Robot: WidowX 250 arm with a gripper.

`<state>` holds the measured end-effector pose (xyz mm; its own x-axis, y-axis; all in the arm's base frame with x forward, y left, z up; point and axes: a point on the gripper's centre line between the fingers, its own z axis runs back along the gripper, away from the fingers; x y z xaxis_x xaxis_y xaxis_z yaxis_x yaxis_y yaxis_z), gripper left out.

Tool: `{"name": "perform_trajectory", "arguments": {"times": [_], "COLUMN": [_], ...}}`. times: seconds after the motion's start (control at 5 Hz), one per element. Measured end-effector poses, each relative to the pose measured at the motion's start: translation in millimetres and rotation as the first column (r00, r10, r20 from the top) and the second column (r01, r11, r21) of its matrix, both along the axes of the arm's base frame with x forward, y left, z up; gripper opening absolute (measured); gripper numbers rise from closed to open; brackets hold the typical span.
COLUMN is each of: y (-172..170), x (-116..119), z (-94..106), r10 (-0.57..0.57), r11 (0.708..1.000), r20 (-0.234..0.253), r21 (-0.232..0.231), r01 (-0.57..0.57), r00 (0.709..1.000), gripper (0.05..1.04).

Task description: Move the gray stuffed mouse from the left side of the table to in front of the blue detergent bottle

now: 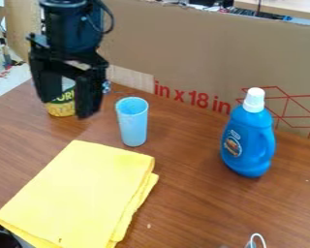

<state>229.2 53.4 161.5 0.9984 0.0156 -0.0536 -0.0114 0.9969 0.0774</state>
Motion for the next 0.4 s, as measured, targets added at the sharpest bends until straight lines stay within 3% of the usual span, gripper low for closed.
{"name": "perform_trajectory", "arguments": {"times": [0.2, 0.4], "y": [3.9, -5.1], "x": [8.7, 16.9], "z": [-11.5, -17.4], "r10": [-0.027, -0.191], "r11": [1.0, 0.98], "r20": [-0.076, -0.016], "r21": [0.001, -0.063], "r01": [0.027, 0.189], "r00": [0.997, 0.982], "gripper": [1.001, 1.001]}}
